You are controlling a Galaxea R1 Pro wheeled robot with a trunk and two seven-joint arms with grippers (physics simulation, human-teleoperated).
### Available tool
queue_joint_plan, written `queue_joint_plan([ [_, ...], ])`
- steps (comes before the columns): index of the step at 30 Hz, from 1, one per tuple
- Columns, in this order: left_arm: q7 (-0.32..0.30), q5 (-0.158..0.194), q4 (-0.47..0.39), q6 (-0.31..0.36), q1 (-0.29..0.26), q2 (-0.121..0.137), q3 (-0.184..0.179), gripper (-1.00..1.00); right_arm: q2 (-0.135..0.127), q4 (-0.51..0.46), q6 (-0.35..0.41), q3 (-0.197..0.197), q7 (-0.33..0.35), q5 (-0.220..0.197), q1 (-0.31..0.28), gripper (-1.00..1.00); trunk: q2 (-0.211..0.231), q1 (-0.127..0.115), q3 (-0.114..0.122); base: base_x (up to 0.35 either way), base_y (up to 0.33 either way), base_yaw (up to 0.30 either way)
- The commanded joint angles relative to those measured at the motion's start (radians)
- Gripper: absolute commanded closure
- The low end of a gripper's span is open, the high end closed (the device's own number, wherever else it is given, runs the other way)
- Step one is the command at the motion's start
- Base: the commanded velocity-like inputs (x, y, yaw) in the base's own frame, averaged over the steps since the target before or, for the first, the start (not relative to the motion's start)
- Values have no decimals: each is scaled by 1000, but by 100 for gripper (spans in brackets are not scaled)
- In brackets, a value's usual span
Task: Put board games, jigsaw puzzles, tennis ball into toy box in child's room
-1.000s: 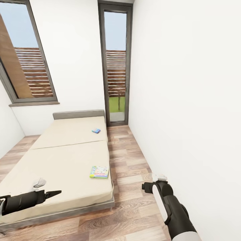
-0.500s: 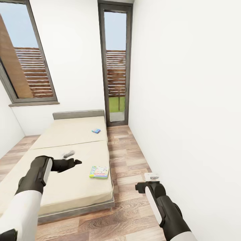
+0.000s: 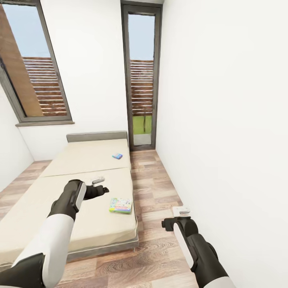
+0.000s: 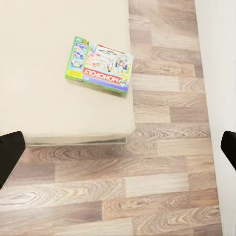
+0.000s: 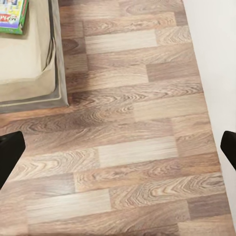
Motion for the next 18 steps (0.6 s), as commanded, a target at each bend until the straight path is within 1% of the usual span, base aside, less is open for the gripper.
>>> queue_joint_plan([
  [1,-7,-10,1,-3,-2,-2,5,-100,0,-1,3,1,-10,-11,-1,-100,-2,1,-2,0,0,226],
  [5,-5,-10,4,-20,-2,-5,6,-100,1,-1,3,1,-10,-9,-1,-100,-2,1,-2,0,-7,258],
  [8,-4,-10,5,-25,-3,-5,5,-100,1,-1,3,2,-10,-9,-1,-100,-2,1,-2,0,-118,281],
  [18,0,-11,6,-33,-3,-6,4,-100,-2,-1,4,2,-10,-9,-1,-100,-2,1,-2,0,-268,278],
])
